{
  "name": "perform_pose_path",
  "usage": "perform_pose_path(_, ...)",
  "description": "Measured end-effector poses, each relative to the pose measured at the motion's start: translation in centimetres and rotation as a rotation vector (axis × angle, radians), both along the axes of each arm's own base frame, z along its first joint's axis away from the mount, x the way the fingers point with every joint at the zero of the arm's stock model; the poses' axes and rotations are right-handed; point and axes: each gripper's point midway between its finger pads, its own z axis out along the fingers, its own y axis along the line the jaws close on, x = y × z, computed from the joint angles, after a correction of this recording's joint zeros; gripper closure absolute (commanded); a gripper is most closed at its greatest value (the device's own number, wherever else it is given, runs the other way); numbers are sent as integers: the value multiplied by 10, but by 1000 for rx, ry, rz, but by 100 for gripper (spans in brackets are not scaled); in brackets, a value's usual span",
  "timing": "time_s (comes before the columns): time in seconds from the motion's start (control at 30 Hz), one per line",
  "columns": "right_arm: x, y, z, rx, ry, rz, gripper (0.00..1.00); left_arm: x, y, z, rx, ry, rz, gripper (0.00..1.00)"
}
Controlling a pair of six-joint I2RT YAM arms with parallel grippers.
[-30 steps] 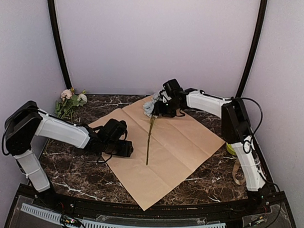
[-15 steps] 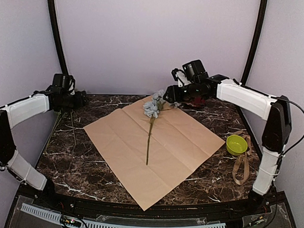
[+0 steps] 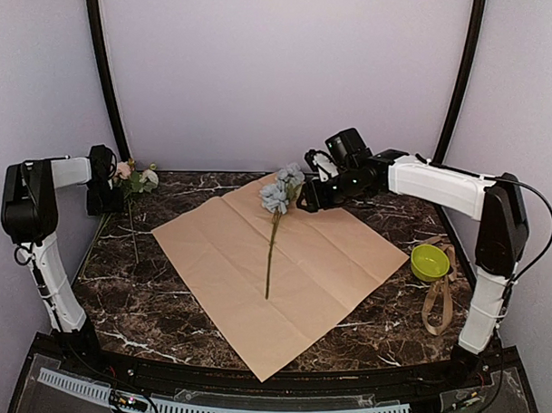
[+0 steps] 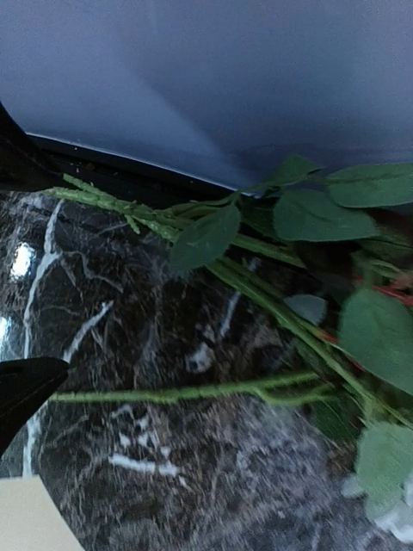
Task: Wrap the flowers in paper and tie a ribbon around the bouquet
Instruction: Pick up the fake flower from the corner of the board.
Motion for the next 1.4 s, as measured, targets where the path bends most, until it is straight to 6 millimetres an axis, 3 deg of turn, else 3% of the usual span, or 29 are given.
perform_pose_path(0.13, -6, 0, -9, -14, 21, 22, 40, -13, 17, -38, 77, 164, 6, 32)
perform_pose_path(0.27, -11, 5, -11, -7, 35, 46, 40, -17, 32, -42, 165, 236, 3, 36)
perform_pose_path(0.43, -17, 11, -20, -16, 56, 73, 40, -15, 42, -34, 232, 252, -14, 51)
perform_pose_path(0.6, -24, 12, -29, -34, 83, 93, 40, -19, 49, -50, 225, 292, -22, 70)
perform_pose_path(0.7, -25, 11, -30, -39, 90, 95, 40, -22, 53, -63, 221, 326, -24, 97)
perform_pose_path(0.9, -27, 11, -30, -44, 96, 98, 40, -25, 53, -63, 218, 351, -29, 100)
perform_pose_path(1.07, -28, 14, -27, -43, 92, 105, 40, -20, 46, -40, 182, 286, -25, 100)
perform_pose_path(1.2, -29, 16, -24, -41, 88, 110, 40, -11, 23, 14, 113, 114, -49, 100)
perform_pose_path(1.3, -29, 18, -22, -35, 82, 114, 40, -9, -17, 67, 38, -83, -122, 100)
perform_pose_path(1.4, -34, 24, -6, 28, 42, 146, 41, -14, -89, 128, -67, -301, -274, 100)
